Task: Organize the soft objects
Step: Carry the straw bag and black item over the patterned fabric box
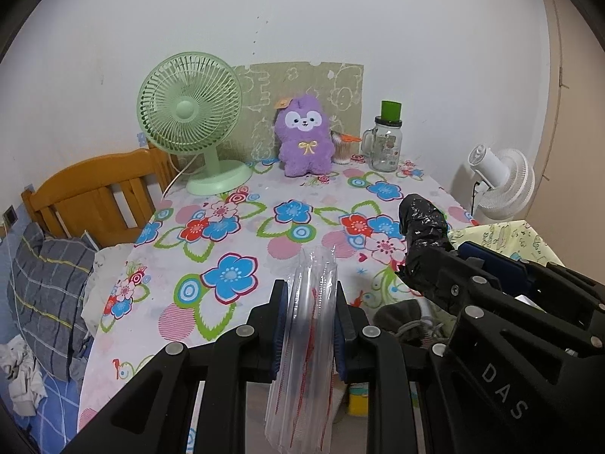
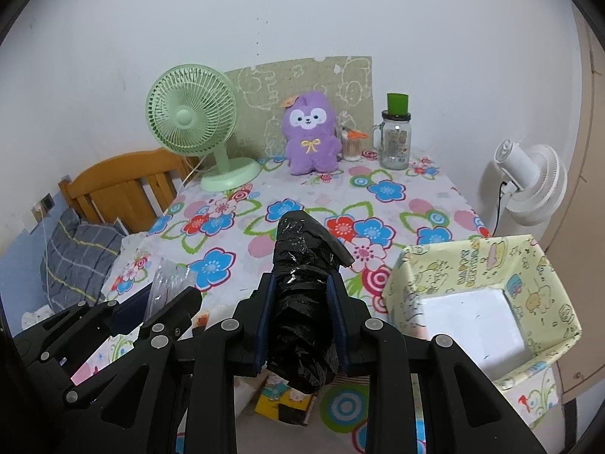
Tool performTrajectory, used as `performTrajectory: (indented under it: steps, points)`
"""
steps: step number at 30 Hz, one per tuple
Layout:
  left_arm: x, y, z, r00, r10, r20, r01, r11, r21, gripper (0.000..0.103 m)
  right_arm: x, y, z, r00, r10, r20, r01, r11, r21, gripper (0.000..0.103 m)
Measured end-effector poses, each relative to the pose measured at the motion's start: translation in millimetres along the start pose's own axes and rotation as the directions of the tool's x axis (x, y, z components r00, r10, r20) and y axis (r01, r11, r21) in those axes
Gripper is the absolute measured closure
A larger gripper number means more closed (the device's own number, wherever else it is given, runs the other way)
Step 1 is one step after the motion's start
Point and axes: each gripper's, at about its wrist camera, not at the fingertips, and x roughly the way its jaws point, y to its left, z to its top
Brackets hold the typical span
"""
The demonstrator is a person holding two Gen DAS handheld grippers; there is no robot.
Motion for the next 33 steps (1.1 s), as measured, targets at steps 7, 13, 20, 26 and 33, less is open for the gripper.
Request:
performTrajectory:
  steps: [7,13,20,26,33]
  points:
    - [-7,-24,4,1.0,0.006,0.013,-0.006,1.0,-0.002,0.083,-13,-24,3,1.0,-0.006,0.019,0.006,1.0,0.005,0.072]
    - [-10,-43,6,1.0,0.007,0.018,-0.007,1.0,-0.002,0.083,-21,-42,4,0.999,-0.006,0.034,0.006,1.0,0.008,0.072]
    - [-12,-70,7,1.0,-0.003,0.027,0.003,1.0,0.013,0.083,-31,-64,3,0.999,-0.02,0.049,0.019,1.0,0.01,0.072]
    - [-10,-94,9,0.999,-0.023,0.029,0.022,0.999,0.029,0.083,-38,-85,1,0.997,-0.042,0.057,0.041,0.999,0.02,0.072]
    - [-6,-120,11,0.998,-0.062,0.032,0.061,0.997,0.045,0.083,-44,-109,1,0.996,-0.067,0.064,0.065,0.997,0.033,0.072]
